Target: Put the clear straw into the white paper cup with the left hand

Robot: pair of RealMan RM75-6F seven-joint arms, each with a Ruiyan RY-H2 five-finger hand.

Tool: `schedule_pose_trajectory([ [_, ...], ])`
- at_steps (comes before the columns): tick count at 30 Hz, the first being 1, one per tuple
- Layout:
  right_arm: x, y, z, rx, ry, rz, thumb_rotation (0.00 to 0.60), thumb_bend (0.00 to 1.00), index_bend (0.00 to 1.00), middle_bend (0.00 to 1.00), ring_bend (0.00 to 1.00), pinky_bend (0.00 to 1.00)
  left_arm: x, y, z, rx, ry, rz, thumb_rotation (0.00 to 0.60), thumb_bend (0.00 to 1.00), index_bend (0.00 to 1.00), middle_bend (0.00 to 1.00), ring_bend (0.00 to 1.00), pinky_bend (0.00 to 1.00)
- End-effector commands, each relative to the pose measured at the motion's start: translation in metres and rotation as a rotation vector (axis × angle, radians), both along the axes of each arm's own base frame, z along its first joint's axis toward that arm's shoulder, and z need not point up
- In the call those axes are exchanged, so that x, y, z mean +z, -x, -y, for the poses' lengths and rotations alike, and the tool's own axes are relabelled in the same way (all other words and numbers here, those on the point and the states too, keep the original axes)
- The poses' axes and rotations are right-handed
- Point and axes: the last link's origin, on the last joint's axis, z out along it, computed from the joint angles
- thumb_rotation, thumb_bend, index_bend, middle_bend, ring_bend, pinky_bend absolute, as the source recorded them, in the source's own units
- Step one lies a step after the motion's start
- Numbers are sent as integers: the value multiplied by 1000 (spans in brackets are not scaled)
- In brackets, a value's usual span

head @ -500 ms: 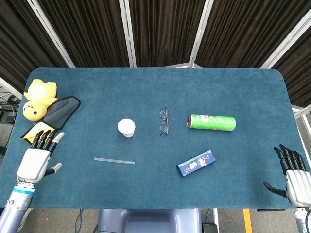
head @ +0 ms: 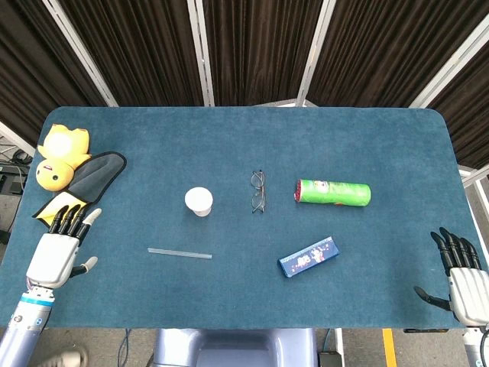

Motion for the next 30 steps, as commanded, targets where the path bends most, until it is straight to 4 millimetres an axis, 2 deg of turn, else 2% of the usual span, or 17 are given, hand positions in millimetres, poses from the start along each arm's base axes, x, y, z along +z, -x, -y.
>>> schedule_pose_trajectory([
  [1, 0, 0, 0, -1, 0, -1, 600, 76, 0, 0, 0, 0, 0, 0, 0, 1, 4, 1, 600, 198, 82, 0, 0, 0],
  [16, 0, 0, 0, -2, 3, -2, 600, 75, 0, 0, 0, 0, -9, -12, -2, -7, 58, 23, 600, 197, 97, 0, 0, 0],
  [23, 0, 0, 0, -3, 3, -2, 600, 76, 0, 0, 0, 0, -22, -30, -8, -30, 94, 16, 600, 197, 116, 0, 0, 0],
  [27, 0, 0, 0, -3, 2, 0, 600, 75, 0, 0, 0, 0, -36, -44, -17, -28, 129, 21, 600, 197, 122, 0, 0, 0],
  [30, 0, 0, 0, -4, 1, 2, 600, 76, 0, 0, 0, 0, -48, -55, -22, -30, 157, 15, 600, 199, 188, 0, 0, 0],
])
